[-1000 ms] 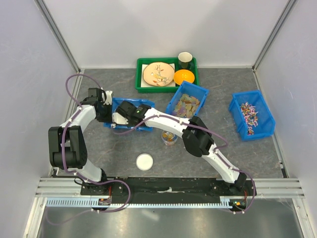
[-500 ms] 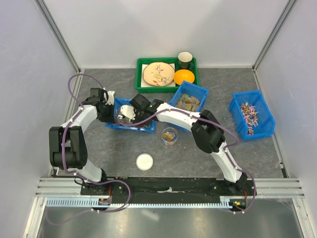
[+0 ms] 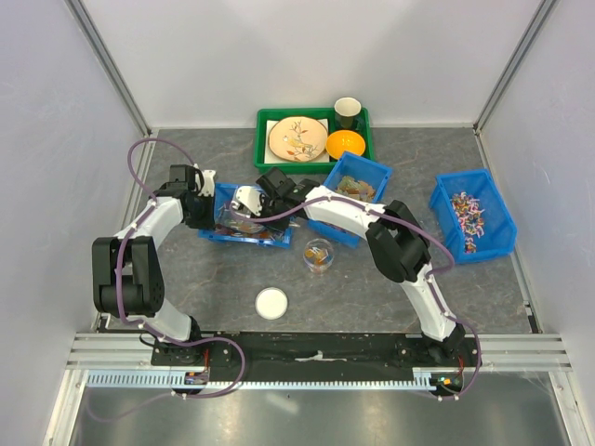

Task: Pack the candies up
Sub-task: Scoop the fake candies from the storage box.

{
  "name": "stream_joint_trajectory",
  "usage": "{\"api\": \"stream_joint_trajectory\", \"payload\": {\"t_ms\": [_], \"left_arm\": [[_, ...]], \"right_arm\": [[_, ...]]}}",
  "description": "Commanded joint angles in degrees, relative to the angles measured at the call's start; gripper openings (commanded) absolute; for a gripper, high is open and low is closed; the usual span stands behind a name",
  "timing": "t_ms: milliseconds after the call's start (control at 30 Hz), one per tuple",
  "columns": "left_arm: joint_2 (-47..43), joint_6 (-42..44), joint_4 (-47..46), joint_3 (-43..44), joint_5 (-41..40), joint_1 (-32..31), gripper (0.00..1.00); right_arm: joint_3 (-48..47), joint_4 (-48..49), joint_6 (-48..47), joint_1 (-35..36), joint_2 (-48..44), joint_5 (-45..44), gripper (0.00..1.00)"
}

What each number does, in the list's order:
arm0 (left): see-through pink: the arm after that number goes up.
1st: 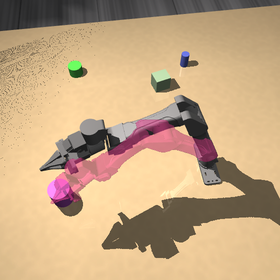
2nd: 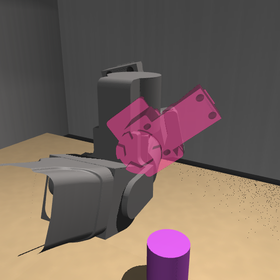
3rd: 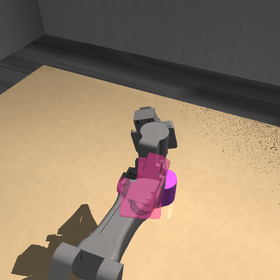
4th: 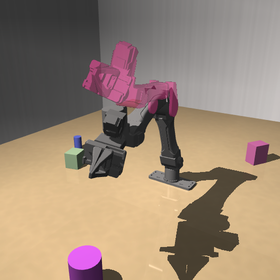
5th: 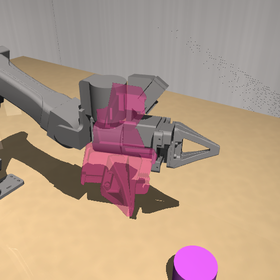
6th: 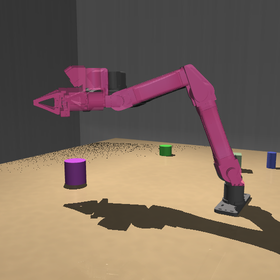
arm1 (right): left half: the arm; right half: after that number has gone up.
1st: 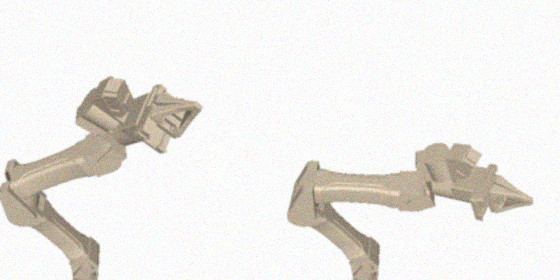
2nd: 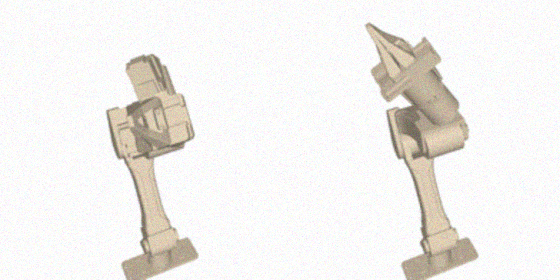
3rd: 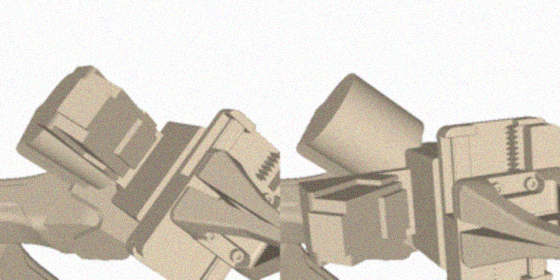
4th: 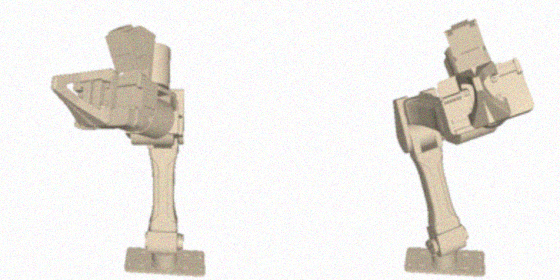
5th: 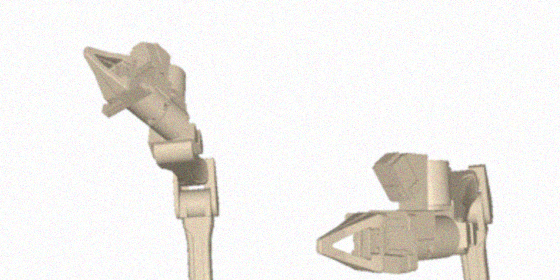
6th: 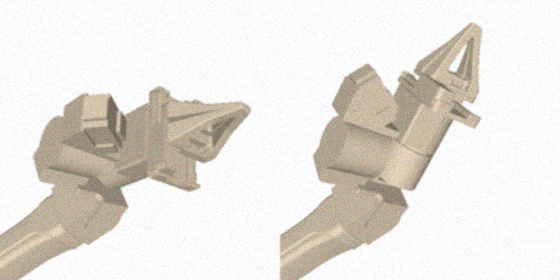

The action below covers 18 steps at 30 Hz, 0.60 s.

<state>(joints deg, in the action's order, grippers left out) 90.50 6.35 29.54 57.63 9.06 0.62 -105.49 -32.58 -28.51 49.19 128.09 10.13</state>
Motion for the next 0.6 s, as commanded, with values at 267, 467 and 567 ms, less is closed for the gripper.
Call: {"api": "stream_joint_trajectory", "payload": {"t_ms": [267, 467, 567], "left_arm": [[-1.20, 0.94, -4.32, 0.12, -0.09, 0.08, 0.02], [-0.94, 1.03, -4.49, 0.12, -0.18, 0.17, 0.02], [-0.94, 0.95, -4.40, 0.12, -0.36, 0.17, 0.02]], "right_arm": [[0.20, 4.19, 2.32, -2.69, -7.59, 5.42, 0.00], [1.78, 4.19, 1.71, -3.49, -9.79, 5.51, 0.00], [2.92, 4.45, 1.27, -3.49, -10.84, 5.34, 0.00]]}}
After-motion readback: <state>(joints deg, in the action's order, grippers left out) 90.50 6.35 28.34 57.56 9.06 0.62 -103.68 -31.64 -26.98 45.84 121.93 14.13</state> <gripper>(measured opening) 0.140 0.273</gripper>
